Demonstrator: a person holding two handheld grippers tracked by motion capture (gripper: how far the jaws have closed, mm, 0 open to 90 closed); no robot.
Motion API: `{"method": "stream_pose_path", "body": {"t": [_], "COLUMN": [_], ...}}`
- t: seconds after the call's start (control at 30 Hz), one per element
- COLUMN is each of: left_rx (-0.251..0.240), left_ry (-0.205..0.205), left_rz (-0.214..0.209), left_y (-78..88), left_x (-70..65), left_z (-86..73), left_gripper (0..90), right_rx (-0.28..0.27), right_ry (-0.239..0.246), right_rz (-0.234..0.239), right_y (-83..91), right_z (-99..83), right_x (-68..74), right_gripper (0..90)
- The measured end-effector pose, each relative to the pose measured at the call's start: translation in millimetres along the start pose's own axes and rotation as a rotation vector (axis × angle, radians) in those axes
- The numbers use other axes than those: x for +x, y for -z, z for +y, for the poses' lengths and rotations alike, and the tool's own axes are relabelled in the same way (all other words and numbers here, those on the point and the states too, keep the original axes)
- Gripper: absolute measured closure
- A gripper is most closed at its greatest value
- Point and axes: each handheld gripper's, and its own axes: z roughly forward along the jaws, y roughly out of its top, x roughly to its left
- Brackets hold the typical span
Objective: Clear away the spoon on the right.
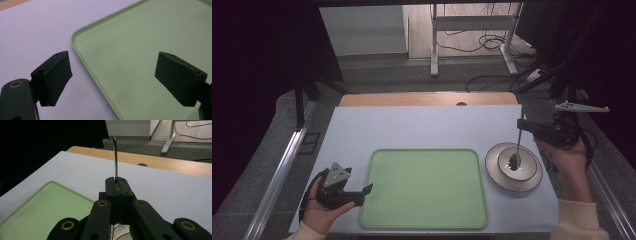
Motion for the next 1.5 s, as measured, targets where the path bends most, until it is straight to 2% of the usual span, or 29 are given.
{"method": "stream_pose_path", "body": {"t": [0.13,0.47,0.7,0.87,1.0,1.2,1.33,1.5], "left_rx": [0.004,0.004,0.002,0.002,-0.001,-0.002,-0.002,0.003], "left_ry": [-0.003,-0.001,0.0,-0.001,-0.005,-0.003,-0.002,-0.003], "left_rz": [0.0,0.0,-0.001,-0.002,-0.007,-0.007,-0.008,-0.009], "left_y": [-0.1,-0.5,-1.2,-1.2,-0.4,0.2,0.2,-0.9], "left_x": [0.1,0.1,-0.7,-0.7,-1.1,-0.7,-0.4,0.0], "left_z": [-0.3,-0.4,-0.3,-0.2,-0.4,-0.2,-0.2,-0.6], "left_gripper": [13.9,14.2,14.4,14.4,15.2,15.2,15.1,15.0], "right_rx": [0.015,0.036,0.04,0.051,0.067,0.075,0.1,0.118], "right_ry": [0.023,0.026,0.009,0.02,0.006,0.01,0.013,0.022], "right_rz": [0.007,0.014,0.065,0.075,0.089,0.102,0.142,0.144], "right_y": [-3.5,-7.6,-8.8,-10.3,-11.9,-10.5,-11.5,-13.5], "right_z": [1.3,-0.6,-0.5,-0.6,-2.8,-6.3,-10.4,-13.9], "right_x": [9.2,14.1,19.1,26.2,30.3,37.2,44.5,48.5], "right_gripper": [88.9,89.0,89.0,89.0,89.0,89.0,89.0,89.0]}}
